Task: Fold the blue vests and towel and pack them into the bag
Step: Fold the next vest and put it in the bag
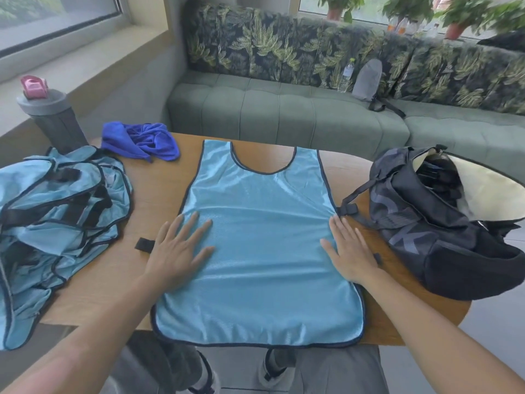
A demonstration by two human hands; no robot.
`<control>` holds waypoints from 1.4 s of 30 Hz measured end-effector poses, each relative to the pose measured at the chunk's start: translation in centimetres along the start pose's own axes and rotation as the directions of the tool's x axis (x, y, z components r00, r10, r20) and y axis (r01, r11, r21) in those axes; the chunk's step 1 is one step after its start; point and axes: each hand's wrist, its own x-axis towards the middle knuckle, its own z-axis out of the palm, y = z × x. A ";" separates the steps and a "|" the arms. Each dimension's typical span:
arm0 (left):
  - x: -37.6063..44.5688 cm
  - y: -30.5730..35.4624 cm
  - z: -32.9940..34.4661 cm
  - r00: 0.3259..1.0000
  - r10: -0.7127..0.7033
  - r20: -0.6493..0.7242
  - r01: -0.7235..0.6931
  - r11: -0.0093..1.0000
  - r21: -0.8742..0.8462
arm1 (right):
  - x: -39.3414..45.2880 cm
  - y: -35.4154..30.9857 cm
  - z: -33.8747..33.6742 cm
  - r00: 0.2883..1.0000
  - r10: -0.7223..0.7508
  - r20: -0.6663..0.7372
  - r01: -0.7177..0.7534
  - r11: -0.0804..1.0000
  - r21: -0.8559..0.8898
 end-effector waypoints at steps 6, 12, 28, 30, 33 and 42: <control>0.0 0.0 0.3 1.000 -0.006 -0.028 0.005 1.000 -0.003 | 1.7 -2.1 -2.1 0.988 0.050 -0.143 -0.052 0.999 -0.006; 0.0 -0.1 0.6 0.999 -0.005 -0.044 0.005 1.000 0.007 | 6.6 -2.1 -3.4 0.999 -0.004 0.045 0.003 1.000 0.012; 0.2 -0.5 1.0 1.000 -0.010 -0.016 0.010 1.000 -0.005 | -5.4 -5.2 -2.8 0.982 -0.189 -0.020 0.190 0.977 0.100; 0.2 -0.6 0.8 1.000 -0.018 0.013 0.018 1.000 -0.002 | -9.0 -5.1 -1.9 0.968 -0.244 0.053 0.241 0.968 0.070; 0.5 -0.6 0.4 0.997 -0.021 0.067 0.023 0.999 -0.027 | -12.2 -3.6 -0.1 0.964 -0.249 0.091 0.248 0.968 0.023; -4.3 -1.8 -3.2 0.962 0.266 -0.056 -0.272 0.952 -0.139 | -15.2 -2.0 0.3 0.940 -0.318 -0.123 0.328 0.942 0.065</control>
